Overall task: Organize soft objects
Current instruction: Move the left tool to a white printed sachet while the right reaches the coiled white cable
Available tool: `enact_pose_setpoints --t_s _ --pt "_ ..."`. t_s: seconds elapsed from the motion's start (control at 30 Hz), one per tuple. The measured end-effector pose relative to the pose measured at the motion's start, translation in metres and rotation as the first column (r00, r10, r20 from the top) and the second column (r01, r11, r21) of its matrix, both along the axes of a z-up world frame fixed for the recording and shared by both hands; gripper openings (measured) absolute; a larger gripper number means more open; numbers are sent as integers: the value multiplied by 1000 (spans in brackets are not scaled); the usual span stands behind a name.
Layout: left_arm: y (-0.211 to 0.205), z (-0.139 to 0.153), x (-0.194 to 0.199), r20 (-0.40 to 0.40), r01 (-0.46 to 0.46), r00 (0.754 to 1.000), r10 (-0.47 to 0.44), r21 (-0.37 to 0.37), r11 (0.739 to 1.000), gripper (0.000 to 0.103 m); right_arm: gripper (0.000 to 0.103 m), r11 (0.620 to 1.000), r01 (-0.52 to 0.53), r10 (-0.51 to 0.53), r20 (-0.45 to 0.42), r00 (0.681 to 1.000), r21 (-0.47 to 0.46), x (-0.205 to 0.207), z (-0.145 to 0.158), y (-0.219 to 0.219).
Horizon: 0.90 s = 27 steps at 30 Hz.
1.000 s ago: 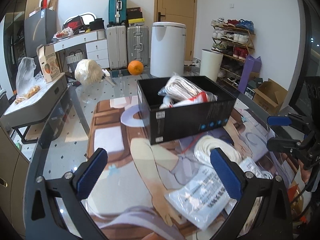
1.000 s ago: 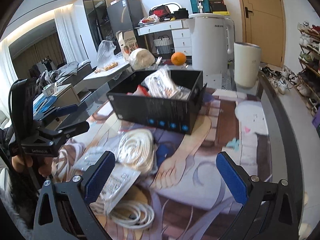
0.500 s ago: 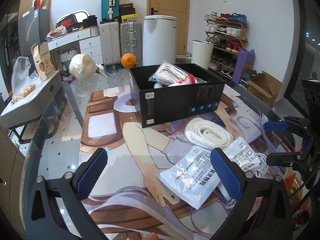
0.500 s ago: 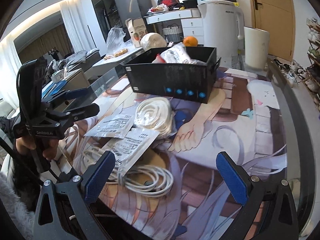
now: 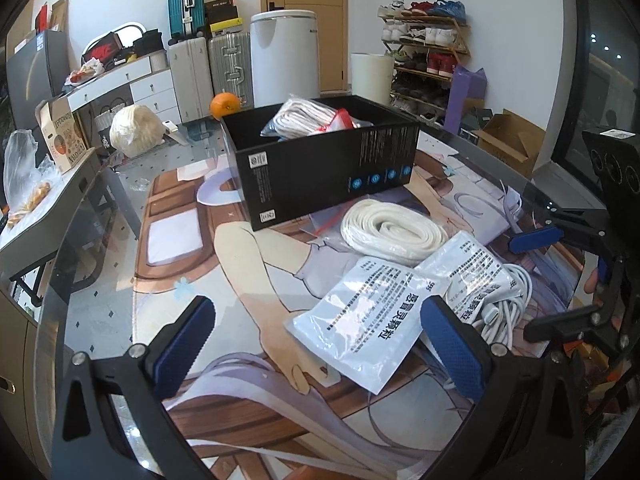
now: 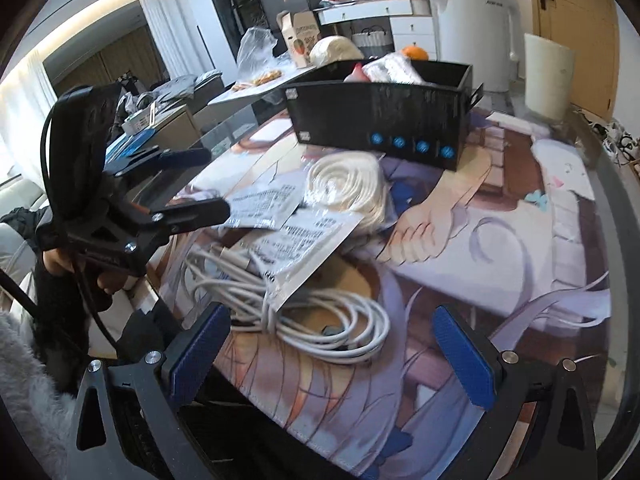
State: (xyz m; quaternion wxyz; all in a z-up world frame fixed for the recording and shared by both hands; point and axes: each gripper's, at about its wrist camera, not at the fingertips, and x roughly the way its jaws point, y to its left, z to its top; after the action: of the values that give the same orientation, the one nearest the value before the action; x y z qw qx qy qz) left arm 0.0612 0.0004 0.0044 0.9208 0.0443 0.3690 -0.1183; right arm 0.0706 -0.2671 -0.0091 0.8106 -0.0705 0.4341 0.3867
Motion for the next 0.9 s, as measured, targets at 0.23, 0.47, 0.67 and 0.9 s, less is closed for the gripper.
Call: enact_pose_setpoints --t_s 0.23,0.47,0.67,0.9 --pt "1 -8 6 -20 -15 1000 15 4 1000 103 102 999 -19 21 50 999 -34 4 -3 16" --pt "8 -13 15 -51 -57 997 57 -7 998 103 102 991 115 -109 94 990 -66 26 -6 10" --pt "9 -14 17 -65 -58 996 57 -10 998 103 102 964 255 -248 90 964 -69 50 -6 -10" --pt "6 -10 14 -77 -2 997 -3 -70 998 103 102 956 294 -292 51 955 -22 48 0 -28"
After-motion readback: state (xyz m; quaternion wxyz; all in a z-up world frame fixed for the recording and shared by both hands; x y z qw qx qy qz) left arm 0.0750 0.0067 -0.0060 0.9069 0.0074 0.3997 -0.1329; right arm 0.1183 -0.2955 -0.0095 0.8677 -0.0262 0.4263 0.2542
